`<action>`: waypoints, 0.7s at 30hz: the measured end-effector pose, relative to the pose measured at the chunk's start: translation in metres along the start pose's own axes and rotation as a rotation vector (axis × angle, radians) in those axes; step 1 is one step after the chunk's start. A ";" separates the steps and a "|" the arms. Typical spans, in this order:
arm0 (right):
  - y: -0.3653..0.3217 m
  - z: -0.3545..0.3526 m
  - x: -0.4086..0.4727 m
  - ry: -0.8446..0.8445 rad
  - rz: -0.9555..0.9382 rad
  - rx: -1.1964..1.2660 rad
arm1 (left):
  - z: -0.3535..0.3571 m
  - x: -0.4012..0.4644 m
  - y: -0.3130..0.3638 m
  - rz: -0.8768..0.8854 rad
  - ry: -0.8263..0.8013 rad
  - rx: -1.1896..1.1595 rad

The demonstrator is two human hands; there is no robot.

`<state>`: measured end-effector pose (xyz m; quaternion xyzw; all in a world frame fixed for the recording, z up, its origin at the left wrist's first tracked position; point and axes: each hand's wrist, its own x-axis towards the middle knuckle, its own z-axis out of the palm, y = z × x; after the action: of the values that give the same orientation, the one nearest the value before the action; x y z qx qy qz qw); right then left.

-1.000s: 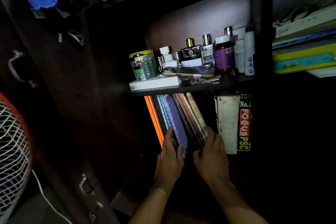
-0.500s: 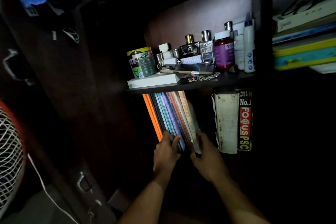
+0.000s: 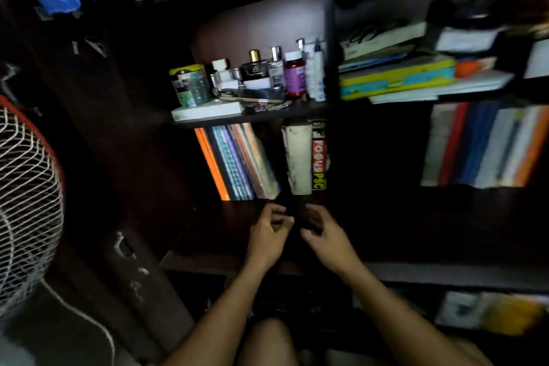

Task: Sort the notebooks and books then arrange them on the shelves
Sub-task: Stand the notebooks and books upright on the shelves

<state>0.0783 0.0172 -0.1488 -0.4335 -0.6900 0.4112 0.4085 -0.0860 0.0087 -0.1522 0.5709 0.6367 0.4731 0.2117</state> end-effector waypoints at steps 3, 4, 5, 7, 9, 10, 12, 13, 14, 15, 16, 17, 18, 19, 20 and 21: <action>-0.011 -0.050 -0.053 0.005 -0.016 -0.096 | 0.038 -0.036 0.051 0.042 -0.194 -0.127; -0.016 -0.075 -0.072 0.026 -0.023 -0.127 | 0.056 -0.049 0.075 0.083 -0.263 -0.167; -0.022 -0.096 -0.087 0.043 -0.020 -0.145 | 0.070 -0.059 0.095 0.118 -0.310 -0.209; -0.033 -0.150 -0.124 0.125 0.010 -0.203 | 0.107 -0.081 0.139 0.169 -0.415 -0.300; -0.044 -0.202 -0.166 0.212 0.074 -0.277 | 0.140 -0.106 0.182 0.194 -0.548 -0.361; -0.049 -0.223 -0.187 0.249 0.102 -0.298 | 0.153 -0.119 0.199 0.214 -0.623 -0.391; -0.059 -0.266 -0.232 0.303 0.162 -0.345 | 0.183 -0.147 0.234 0.254 -0.747 -0.460; -0.063 -0.282 -0.250 0.312 0.196 -0.361 | 0.195 -0.159 0.245 0.284 -0.791 -0.469; -0.066 -0.301 -0.274 0.336 0.236 -0.398 | 0.208 -0.176 0.260 0.315 -0.864 -0.474; -0.069 -0.314 -0.292 0.350 0.273 -0.432 | 0.219 -0.189 0.268 0.347 -0.913 -0.461; -0.072 -0.329 -0.311 0.365 0.308 -0.476 | 0.231 -0.203 0.277 0.373 -0.961 -0.446; -0.075 -0.340 -0.325 0.369 0.348 -0.527 | 0.240 -0.213 0.281 0.385 -1.001 -0.442; -0.078 -0.352 -0.338 0.372 0.390 -0.578 | 0.248 -0.222 0.286 0.393 -1.045 -0.430; -0.083 -0.366 -0.353 0.379 0.430 -0.631 | 0.258 -0.233 0.291 0.402 -1.091 -0.408; -0.088 -0.378 -0.362 0.387 0.448 -0.670 | 0.264 -0.239 0.293 0.410 -1.120 -0.382; -0.092 -0.397 -0.377 0.423 0.467 -0.713 | 0.272 -0.247 0.297 0.422 -1.155 -0.362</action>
<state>0.5291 -0.2766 -0.0117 -0.7645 -0.5738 0.1321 0.2623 0.3547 -0.1517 -0.0949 0.8022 0.2038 0.2207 0.5161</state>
